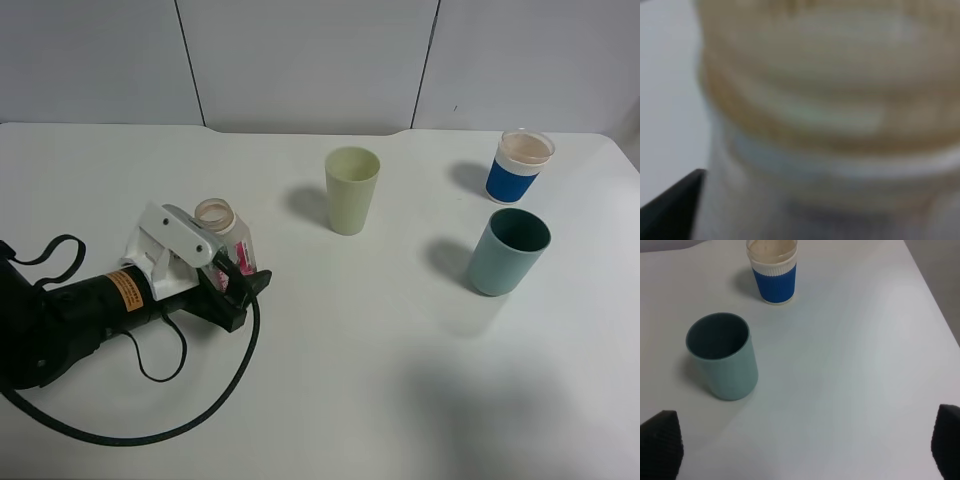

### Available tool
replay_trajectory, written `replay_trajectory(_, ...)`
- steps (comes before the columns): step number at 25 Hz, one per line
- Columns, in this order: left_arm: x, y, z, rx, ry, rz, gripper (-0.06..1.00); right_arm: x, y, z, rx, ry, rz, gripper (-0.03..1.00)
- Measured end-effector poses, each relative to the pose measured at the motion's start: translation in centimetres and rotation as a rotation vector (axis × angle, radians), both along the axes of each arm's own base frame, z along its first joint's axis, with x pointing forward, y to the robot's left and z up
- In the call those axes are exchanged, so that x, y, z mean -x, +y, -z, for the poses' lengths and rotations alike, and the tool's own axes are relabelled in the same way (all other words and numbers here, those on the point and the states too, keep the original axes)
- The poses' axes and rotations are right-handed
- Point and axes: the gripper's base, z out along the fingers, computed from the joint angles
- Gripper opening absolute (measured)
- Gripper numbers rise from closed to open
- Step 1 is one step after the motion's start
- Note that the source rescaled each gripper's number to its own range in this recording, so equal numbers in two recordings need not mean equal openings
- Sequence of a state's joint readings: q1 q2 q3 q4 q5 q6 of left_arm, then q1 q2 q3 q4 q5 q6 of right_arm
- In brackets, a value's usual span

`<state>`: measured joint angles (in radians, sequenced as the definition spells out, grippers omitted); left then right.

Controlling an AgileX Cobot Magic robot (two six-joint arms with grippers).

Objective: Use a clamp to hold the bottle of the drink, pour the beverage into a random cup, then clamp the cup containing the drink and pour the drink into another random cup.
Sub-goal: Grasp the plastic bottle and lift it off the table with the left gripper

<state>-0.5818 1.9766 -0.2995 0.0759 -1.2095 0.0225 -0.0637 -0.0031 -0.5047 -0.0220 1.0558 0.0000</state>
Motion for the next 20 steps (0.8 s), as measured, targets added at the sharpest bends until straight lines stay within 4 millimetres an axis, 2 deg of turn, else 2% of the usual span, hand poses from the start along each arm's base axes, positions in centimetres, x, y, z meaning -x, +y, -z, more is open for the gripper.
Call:
replay_trajectory(9, 0.21, -0.12, 0.50, -0.011, 0.017, 0.025, 0.75, 0.00, 0.00, 0.00, 0.000, 0.000, 0.000, 1.00)
replay_trajectory(11, 0.21, -0.12, 0.50, -0.011, 0.017, 0.025, 0.62, 0.00, 0.00, 0.00, 0.000, 0.000, 0.000, 1.00)
replay_trajectory(12, 0.20, -0.11, 0.50, -0.010, 0.018, 0.024, 0.45, 0.00, 0.00, 0.00, 0.000, 0.000, 0.000, 1.00)
replay_trajectory(14, 0.20, -0.12, 0.49, -0.008, 0.018, 0.023, 0.03, 0.00, 0.00, 0.00, 0.000, 0.000, 0.000, 1.00)
replay_trajectory(15, 0.20, -0.12, 0.49, -0.008, 0.018, 0.024, 0.00, 0.00, 0.00, 0.00, 0.000, 0.000, 0.000, 1.00)
replay_trajectory(17, 0.20, -0.12, 0.49, -0.008, 0.018, 0.023, 0.05, 0.00, 0.00, 0.00, 0.000, 0.000, 0.000, 1.00)
replay_trajectory(20, 0.19, -0.11, 0.49, -0.007, 0.018, 0.022, 0.06, 0.00, 0.00, 0.00, 0.000, 0.000, 0.000, 1.00)
